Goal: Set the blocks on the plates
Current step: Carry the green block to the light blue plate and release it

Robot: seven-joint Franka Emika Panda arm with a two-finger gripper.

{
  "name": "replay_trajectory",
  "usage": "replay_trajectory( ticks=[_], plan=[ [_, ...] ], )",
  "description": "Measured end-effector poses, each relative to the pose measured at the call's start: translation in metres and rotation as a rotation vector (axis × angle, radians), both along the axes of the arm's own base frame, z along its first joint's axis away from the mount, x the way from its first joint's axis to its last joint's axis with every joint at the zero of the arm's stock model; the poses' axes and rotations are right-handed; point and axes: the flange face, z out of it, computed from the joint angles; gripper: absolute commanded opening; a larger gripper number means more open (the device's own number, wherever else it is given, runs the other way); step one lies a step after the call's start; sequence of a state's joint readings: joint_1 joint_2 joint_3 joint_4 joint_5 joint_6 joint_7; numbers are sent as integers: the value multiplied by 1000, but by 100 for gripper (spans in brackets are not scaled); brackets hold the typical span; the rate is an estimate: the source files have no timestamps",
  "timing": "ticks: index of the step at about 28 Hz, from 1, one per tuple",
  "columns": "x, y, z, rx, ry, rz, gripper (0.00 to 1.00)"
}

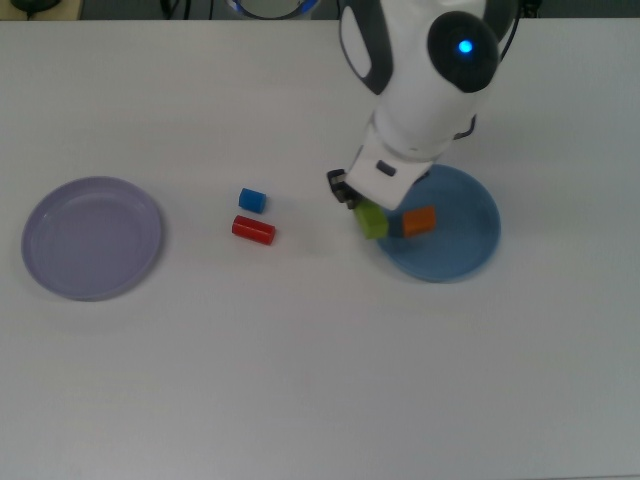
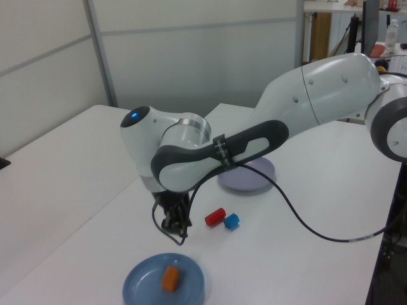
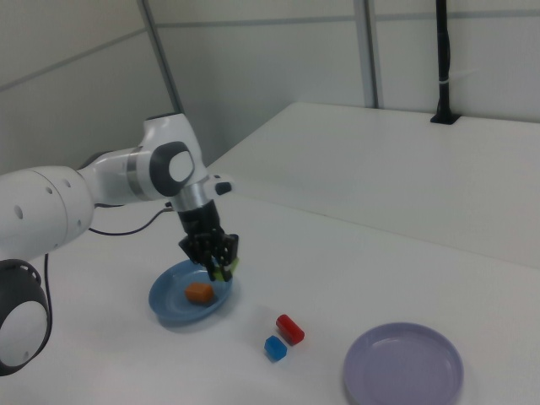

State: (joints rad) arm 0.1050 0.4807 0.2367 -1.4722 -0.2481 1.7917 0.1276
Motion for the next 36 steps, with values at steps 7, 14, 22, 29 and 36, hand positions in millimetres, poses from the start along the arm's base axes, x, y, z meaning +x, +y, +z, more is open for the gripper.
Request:
replay_trajectory(
  ticks=[7, 14, 22, 29, 36],
  plan=[
    [4, 47, -10, 64, -109, 16, 34],
    [10, 60, -50, 59, -128, -14, 50],
    [11, 62, -53, 53, -132, -13, 61],
    [16, 52, -30, 66, -169, -51, 97],
    [15, -3, 1, 3, -109, -144, 100]
  ],
)
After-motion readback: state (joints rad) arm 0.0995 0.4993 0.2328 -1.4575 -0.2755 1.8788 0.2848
